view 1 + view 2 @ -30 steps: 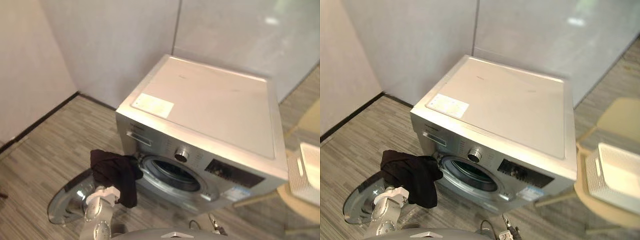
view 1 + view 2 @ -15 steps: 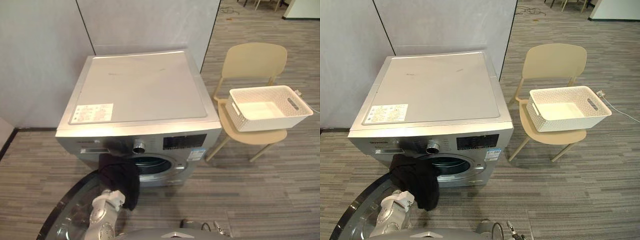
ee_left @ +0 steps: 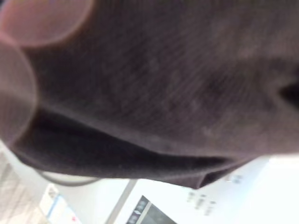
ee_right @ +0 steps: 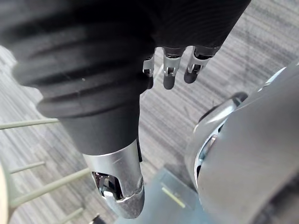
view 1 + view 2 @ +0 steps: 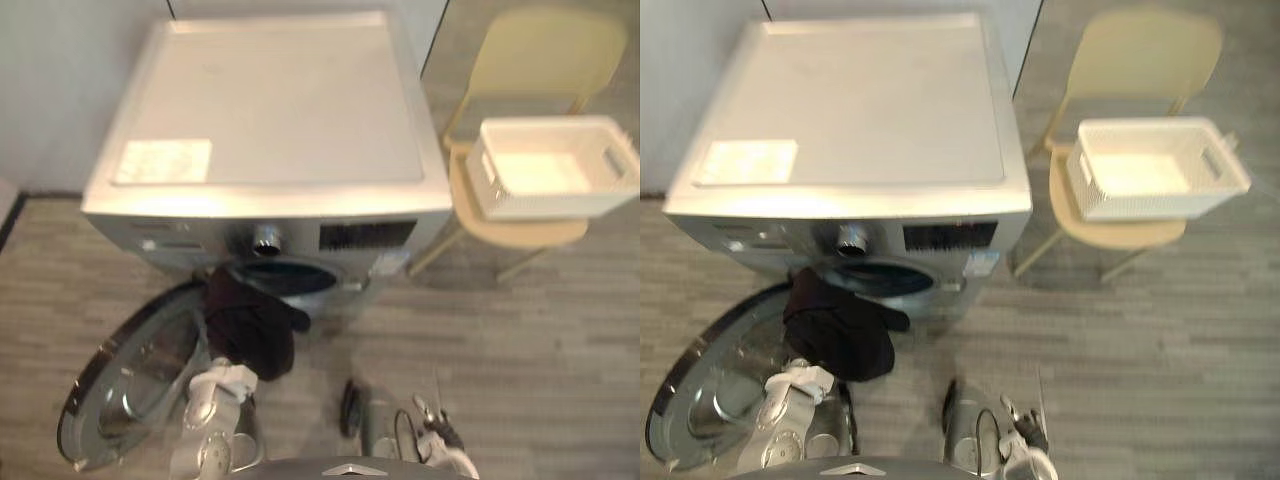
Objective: Pick up the laundry basket with both hands and put the clothes into the washing machine.
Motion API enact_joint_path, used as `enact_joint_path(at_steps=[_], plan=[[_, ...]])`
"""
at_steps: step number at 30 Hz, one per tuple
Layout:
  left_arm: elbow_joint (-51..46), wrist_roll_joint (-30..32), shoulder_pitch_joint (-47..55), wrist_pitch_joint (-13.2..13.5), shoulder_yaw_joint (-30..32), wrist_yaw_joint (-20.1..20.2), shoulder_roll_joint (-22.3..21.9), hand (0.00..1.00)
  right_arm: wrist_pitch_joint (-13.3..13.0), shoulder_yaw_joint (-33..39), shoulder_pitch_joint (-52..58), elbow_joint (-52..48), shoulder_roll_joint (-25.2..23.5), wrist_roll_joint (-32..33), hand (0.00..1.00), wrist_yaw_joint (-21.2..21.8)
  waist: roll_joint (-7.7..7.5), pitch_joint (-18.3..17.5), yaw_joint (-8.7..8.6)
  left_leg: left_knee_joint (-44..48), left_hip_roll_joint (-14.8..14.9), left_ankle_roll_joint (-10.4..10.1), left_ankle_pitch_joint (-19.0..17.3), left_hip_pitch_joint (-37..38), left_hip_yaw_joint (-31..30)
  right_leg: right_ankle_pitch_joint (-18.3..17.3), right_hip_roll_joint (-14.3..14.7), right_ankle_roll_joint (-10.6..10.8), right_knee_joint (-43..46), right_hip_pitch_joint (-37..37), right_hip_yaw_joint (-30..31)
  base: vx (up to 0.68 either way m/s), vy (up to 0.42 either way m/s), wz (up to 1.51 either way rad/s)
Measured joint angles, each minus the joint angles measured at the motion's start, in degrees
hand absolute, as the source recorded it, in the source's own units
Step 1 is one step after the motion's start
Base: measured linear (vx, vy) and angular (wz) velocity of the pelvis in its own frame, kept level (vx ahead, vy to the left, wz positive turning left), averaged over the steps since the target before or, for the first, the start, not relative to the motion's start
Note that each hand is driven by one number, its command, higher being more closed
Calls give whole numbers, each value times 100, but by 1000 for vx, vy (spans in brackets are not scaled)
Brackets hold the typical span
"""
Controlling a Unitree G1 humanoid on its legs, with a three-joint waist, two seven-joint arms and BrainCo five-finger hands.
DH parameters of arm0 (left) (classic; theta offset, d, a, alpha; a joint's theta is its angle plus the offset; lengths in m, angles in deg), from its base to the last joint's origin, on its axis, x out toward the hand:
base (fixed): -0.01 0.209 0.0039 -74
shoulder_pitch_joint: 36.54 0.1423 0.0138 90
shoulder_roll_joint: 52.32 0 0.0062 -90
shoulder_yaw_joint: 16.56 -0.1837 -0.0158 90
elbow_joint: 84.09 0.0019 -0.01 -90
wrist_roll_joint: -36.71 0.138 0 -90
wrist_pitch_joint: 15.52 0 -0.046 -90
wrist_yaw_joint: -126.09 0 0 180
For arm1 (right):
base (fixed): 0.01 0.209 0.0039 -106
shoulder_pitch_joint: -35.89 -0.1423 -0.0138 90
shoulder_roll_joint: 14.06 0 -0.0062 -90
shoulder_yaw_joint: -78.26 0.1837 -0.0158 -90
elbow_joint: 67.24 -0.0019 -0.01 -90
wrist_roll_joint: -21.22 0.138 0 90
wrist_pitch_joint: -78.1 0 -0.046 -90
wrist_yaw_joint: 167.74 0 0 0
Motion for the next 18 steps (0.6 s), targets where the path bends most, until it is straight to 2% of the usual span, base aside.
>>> enact_joint_path(at_steps=[1,2,3,4,6,7,8,11,13,14,18], plan=[[15,1,-358,2,-175,-7,100,100,-70,-150,-300,-424,34,49,0,-15,26,317,-71,-193,9,-132,-381,-295,41,-66,20,-105,387,-671,30,-250,-125,-17],[90,0,-753,3,-282,-21,119,100,-162,-239,-540,-712,44,120,0,-94,20,519,-86,-89,19,-131,-580,-658,16,-122,-6,-97,758,-1183,65,-209,-110,-2],[156,0,-924,5,-296,-34,112,100,-189,-253,-650,-810,44,189,0,-106,18,572,-88,-25,33,-143,-686,-805,15,-159,-14,-115,918,-1401,82,-183,-85,-1],[451,1,-1381,26,-292,-73,107,100,-269,-309,-876,-1047,47,278,0,-121,38,678,-117,115,103,-145,-980,-1111,21,-221,-3,-135,1237,-1854,105,-160,-66,-11],[775,0,-1850,30,-210,-204,110,100,-351,-420,-1058,-1301,62,337,0,-166,62,780,-158,196,199,-217,-1334,-1361,36,-243,50,-151,1471,-2246,120,-112,-36,-18],[994,-2,-2210,35,-152,-363,132,100,-406,-488,-1106,-1529,55,421,0,-233,64,793,-162,260,269,-333,-1627,-1593,37,-241,108,-156,1627,-2579,144,-103,-13,-27],[1197,-4,-2628,36,-13,-493,137,100,-455,-510,-1141,-1677,53,468,0,-258,41,829,-170,384,338,-462,-1762,-1864,30,-229,134,-166,1750,-2876,167,-120,-13,-28],[1625,-178,-3481,41,509,-830,317,100,-561,-505,-1156,-1925,69,658,0,-330,21,896,-189,767,486,-477,-1906,-2426,34,-105,248,-218,1901,-3449,263,-77,11,-31],[2003,-423,-4134,51,928,-1042,714,100,-626,-502,-1163,-2008,87,732,0,-342,8,978,-233,938,589,-468,-1948,-2717,38,0,327,-236,1905,-3716,282,-53,17,-37],[2265,-596,-4592,67,1206,-1155,1049,100,-646,-496,-1164,-2006,80,751,0,-345,-26,1036,-277,1035,641,-455,-1960,-2902,23,53,365,-247,1902,-3877,279,-45,10,-30],[3148,-1343,-6087,142,1789,-1260,2060,100,-725,-353,-1213,-1826,-26,1024,0,-351,-136,1149,-366,1250,800,-426,-1979,-3521,-29,234,488,-234,1806,-4358,250,-46,5,-22]])
